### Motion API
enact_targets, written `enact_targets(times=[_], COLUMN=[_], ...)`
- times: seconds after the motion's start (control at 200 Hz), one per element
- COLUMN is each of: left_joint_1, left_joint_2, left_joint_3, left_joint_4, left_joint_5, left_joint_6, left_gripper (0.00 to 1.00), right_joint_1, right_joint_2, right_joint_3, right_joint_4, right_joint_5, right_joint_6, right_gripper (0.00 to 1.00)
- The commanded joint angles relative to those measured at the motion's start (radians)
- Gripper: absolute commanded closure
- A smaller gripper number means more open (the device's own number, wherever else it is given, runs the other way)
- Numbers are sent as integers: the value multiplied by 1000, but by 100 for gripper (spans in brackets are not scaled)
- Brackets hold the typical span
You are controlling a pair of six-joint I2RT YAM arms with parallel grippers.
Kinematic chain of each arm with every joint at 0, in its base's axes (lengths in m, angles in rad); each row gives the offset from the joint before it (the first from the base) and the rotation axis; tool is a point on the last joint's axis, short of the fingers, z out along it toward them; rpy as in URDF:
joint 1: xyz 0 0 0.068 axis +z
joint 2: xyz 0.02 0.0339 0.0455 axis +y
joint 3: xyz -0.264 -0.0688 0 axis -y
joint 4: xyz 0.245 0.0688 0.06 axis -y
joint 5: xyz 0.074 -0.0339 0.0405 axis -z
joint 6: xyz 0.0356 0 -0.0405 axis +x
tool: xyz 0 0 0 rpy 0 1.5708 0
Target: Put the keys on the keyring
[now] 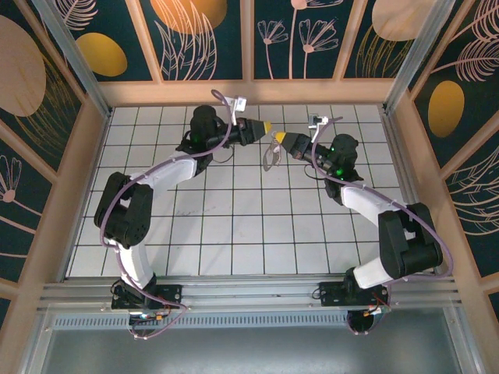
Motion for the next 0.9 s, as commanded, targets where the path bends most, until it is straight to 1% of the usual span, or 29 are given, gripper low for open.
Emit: enact_targets(times=[0.0, 0.115, 0.301, 0.471, 0.571, 0.756, 0.897], left_joint_1=[3, 10, 25, 38, 41, 44, 45], left_joint_2=[-47, -57, -48, -36, -23, -12, -5], left_joint_3=[-81, -112, -118, -122, -128, -152, -158], left_joint_4=[67, 83, 65, 59, 94, 227, 252], left_joint_5=[22, 31, 45, 76, 114, 187, 214], left_joint_6=[36, 39, 63, 72, 48, -29, -40], left_gripper=[61, 60, 59, 58, 57, 57, 56], right_joint_1=[-29, -53, -91, -107, -107, -107, -101], right_joint_2=[11, 29, 49, 52, 70, 115, 151], right_joint_3=[46, 64, 75, 96, 115, 144, 174], right_joint_4=[9, -17, -29, -66, -86, -83, -93], right_joint_5=[-55, -99, -172, -228, -273, -334, -384], right_joint_6=[-41, -63, -79, -121, -145, -149, -159], right_gripper=[100, 100, 100, 100, 100, 100, 100])
